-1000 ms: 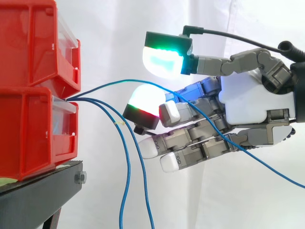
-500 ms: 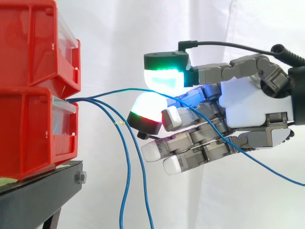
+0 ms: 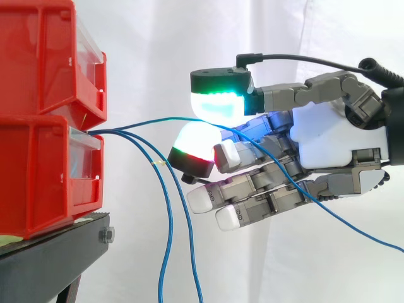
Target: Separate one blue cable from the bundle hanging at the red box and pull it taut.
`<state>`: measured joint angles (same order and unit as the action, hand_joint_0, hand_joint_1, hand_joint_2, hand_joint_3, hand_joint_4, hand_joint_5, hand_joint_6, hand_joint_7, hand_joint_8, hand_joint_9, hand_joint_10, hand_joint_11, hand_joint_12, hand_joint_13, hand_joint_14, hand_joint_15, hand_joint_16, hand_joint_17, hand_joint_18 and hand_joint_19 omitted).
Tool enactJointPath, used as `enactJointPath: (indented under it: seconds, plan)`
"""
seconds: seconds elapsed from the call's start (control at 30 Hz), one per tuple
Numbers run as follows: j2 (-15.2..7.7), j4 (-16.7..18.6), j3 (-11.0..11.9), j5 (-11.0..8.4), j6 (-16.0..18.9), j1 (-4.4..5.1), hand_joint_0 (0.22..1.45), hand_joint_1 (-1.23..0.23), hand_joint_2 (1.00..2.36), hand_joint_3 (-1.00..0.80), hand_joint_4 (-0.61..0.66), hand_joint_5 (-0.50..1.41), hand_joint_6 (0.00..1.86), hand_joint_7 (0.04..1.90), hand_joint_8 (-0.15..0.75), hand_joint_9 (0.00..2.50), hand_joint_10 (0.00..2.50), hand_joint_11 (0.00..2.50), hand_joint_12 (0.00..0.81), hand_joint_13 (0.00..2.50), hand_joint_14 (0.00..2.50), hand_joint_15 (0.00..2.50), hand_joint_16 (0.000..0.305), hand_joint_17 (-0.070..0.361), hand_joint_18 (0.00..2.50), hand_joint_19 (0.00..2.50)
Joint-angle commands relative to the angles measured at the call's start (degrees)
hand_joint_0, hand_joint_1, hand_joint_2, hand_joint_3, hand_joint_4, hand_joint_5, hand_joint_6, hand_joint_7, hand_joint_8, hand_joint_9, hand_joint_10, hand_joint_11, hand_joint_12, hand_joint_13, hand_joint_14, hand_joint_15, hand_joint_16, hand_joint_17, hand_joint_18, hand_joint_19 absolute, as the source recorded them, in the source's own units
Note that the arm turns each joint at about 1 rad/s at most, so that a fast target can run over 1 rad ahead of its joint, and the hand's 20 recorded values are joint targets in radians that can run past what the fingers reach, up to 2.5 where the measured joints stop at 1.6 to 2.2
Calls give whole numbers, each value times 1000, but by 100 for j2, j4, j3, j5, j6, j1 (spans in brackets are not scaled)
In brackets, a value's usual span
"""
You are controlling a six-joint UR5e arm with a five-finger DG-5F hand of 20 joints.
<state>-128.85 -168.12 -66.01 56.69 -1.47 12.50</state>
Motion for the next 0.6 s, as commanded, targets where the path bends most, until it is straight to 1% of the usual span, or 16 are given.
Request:
enactJointPath:
  seconds: [0.0, 0.13, 0.23, 0.5, 0.53, 0.57]
  plan:
    - [0, 25, 0, 0, -2, 6, 723, -755, 1021, -72, 207, -98, 502, 1257, 296, 1079, 19, 884, 308, 795, 14, 403, 30, 66, 664, 413]
    - [0, 42, 0, 0, 6, 15, 736, -788, 1022, -59, 178, -99, 501, 1316, 294, 1070, 21, 887, 307, 789, 16, 396, 29, 66, 663, 409]
    - [0, 42, 0, 0, 15, 15, 743, -797, 1022, -24, 183, -95, 500, 1386, 296, 1067, 21, 873, 306, 789, 16, 397, 29, 66, 659, 417]
    - [0, 42, 0, 0, 24, 33, 753, -809, 1021, -11, 171, -107, 556, 1351, 297, 1064, 19, 880, 305, 792, 14, 394, 29, 65, 661, 422]
    - [0, 42, 0, 0, 24, 33, 755, -811, 1020, -16, 169, -114, 588, 1304, 296, 1063, 22, 879, 305, 791, 14, 397, 29, 65, 662, 417]
    - [0, 42, 0, 0, 24, 33, 755, -812, 1020, -18, 161, -119, 605, 1301, 298, 1064, 21, 876, 306, 793, 14, 397, 29, 65, 663, 418]
